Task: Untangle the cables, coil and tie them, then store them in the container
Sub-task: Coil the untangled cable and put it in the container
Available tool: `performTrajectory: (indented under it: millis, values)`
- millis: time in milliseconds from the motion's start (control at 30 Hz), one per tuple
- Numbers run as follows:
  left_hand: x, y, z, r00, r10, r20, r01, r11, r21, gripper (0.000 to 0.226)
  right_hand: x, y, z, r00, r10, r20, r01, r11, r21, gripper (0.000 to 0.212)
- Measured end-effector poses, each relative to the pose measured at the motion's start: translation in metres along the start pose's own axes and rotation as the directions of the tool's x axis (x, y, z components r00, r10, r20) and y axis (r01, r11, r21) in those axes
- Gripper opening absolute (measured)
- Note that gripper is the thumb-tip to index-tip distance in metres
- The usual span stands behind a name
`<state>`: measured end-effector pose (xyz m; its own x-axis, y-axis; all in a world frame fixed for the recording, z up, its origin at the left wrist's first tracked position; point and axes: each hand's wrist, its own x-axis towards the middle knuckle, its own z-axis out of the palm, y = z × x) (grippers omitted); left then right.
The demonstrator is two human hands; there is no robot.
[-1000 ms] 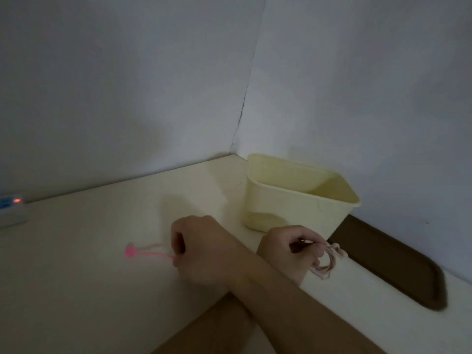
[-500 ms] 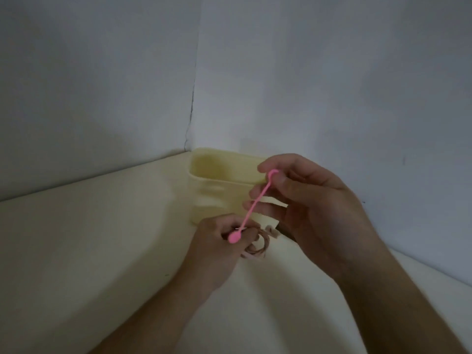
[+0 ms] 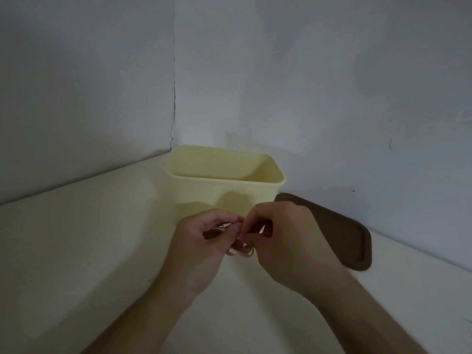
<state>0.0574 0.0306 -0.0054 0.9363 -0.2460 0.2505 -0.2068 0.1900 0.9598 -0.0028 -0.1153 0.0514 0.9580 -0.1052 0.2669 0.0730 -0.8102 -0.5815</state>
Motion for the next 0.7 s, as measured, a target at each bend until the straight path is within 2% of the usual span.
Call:
performTrajectory:
  millis: [133, 267, 367, 467, 633, 700]
  values:
    - [-0.001, 0.000, 0.000, 1.000, 0.000, 0.011, -0.001, 0.998, 0.066, 0.018, 0.001, 0.003, 0.008, 0.996, -0.068, -0.049, 0.056, 0.975, -0.216, 0.020]
    - [-0.001, 0.000, 0.001, 0.999, 0.026, 0.044, -0.029, 0.996, 0.082, 0.019, 0.000, 0.007, 0.012, 0.990, -0.123, -0.069, 0.102, 0.964, -0.246, 0.026]
    - [-0.001, -0.001, 0.001, 0.997, 0.038, 0.064, -0.042, 0.998, 0.055, 0.017, 0.000, 0.008, 0.012, 0.988, -0.152, -0.034, 0.134, 0.943, -0.305, 0.037]
    - [0.000, -0.005, 0.001, 0.995, 0.073, 0.075, -0.079, 0.993, 0.085, 0.018, 0.000, 0.006, 0.009, 0.990, -0.139, -0.006, 0.126, 0.916, -0.381, 0.012]
    - [-0.002, -0.008, 0.001, 0.987, 0.085, 0.136, -0.094, 0.993, 0.066, 0.023, 0.001, 0.006, 0.005, 0.997, -0.072, 0.023, 0.074, 0.870, -0.488, 0.024]
    - [-0.001, -0.010, 0.001, 0.988, 0.080, 0.132, -0.090, 0.994, 0.069, 0.024, 0.002, 0.008, 0.007, 0.998, -0.066, -0.006, 0.056, 0.888, -0.456, 0.022]
